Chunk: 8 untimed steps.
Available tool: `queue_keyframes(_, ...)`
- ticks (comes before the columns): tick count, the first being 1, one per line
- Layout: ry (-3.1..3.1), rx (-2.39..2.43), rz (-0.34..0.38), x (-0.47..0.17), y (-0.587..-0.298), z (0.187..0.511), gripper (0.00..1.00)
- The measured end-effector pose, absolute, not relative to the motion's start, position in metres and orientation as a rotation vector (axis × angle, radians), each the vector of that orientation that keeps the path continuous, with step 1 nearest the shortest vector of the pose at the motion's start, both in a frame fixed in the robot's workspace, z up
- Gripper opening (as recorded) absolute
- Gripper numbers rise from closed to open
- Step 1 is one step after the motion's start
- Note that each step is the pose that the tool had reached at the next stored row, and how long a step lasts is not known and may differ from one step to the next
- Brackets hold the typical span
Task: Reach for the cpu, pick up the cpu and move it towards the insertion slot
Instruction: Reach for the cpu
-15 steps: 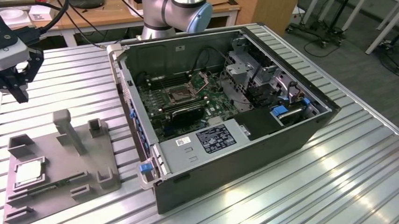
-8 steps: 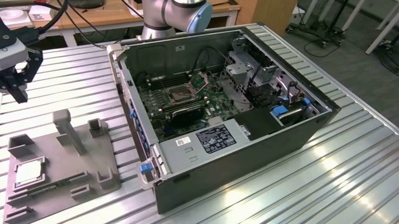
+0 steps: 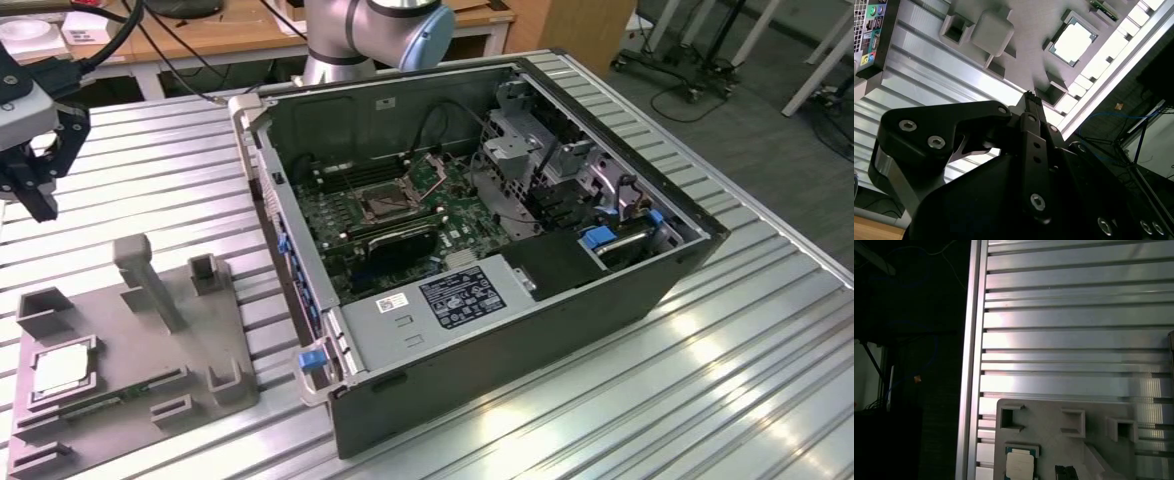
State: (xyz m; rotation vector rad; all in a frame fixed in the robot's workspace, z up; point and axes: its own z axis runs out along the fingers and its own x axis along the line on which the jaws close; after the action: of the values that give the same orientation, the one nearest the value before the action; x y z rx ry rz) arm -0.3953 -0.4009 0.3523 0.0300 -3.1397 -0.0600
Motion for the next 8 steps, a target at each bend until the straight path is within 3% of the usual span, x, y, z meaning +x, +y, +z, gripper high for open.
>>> queue_keyframes(8,-3.140,0.030,-0.060,-0.3954,-0.4009,0.3509,0.10)
